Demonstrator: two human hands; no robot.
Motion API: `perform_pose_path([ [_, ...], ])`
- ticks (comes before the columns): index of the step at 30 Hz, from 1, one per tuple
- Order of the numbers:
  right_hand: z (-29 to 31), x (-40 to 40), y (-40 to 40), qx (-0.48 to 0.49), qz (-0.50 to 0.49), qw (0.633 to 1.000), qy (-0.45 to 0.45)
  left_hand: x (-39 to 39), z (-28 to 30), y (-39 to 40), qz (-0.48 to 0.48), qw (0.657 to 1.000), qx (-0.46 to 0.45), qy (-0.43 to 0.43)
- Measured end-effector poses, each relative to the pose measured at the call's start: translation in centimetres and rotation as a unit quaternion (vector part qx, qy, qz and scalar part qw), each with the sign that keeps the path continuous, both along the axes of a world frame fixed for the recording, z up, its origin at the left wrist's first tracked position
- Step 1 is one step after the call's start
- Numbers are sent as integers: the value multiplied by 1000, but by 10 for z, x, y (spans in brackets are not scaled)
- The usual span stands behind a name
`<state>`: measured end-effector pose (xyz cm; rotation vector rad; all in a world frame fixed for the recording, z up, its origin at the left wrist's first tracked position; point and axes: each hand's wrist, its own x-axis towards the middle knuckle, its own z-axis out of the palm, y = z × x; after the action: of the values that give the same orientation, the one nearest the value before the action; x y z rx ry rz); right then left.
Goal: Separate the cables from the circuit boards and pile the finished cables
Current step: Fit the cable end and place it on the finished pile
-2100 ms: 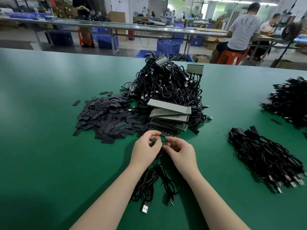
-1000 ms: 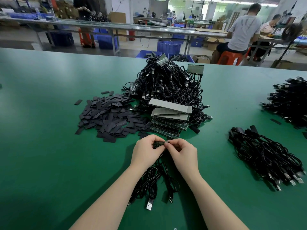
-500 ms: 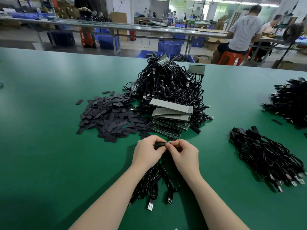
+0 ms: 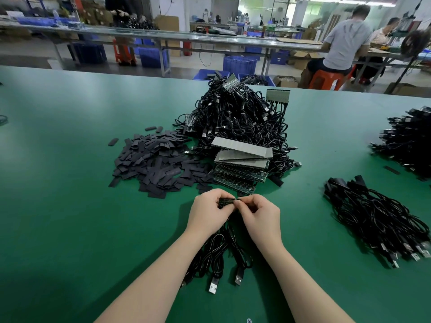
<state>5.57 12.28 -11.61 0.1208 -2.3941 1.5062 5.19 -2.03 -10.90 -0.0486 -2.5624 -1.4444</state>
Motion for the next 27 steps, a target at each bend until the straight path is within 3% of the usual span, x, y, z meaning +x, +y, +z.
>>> perform_pose_path([
  [13, 8, -1, 3, -95, 22, 993, -66, 1, -1, -5, -11, 1000, 26, 2],
  [27, 2, 2, 0, 3, 2, 1000, -6, 1, -4, -1, -8, 1000, 3, 11],
])
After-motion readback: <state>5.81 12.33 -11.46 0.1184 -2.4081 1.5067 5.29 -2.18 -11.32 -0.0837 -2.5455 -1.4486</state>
